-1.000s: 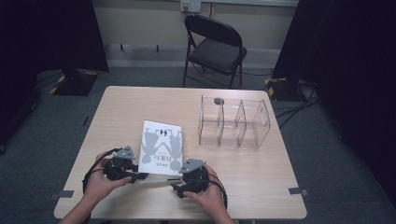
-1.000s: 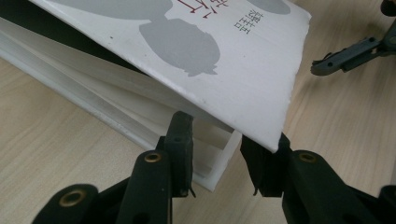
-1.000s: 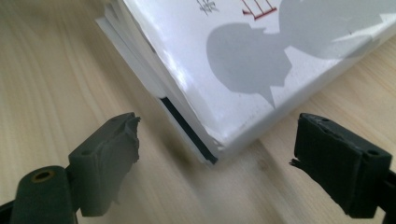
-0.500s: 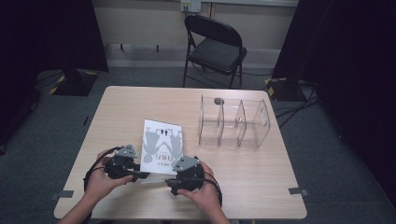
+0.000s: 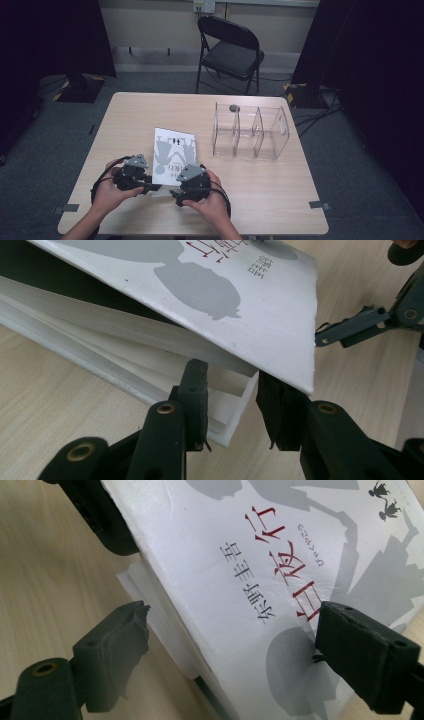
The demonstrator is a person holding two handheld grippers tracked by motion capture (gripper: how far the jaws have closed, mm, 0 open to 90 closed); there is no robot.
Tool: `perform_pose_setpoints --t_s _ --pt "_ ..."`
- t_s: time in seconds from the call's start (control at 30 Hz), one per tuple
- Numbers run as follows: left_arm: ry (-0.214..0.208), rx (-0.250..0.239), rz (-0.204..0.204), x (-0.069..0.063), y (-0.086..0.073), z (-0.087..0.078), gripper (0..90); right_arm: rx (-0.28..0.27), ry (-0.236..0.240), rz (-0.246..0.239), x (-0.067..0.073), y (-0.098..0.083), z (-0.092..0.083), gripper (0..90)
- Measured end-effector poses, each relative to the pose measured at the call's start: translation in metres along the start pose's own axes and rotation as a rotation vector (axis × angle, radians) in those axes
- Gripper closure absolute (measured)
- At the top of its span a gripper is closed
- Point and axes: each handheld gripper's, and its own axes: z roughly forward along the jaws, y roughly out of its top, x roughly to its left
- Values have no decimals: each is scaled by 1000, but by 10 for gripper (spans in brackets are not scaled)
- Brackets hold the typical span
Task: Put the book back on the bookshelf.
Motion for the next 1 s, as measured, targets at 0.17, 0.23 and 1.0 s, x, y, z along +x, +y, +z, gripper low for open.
perform_pose_setpoints --t_s 0.17,0.23,1.0 --pt "2 4 0 0 1 0 655 1 -15 -17 1 2 4 129" --pt "3 1 -1 -1 1 0 656 4 -18 -26 1 3 4 129" --pt "6 11 0 -2 4 -2 657 10 -64 -32 3 6 11 101"
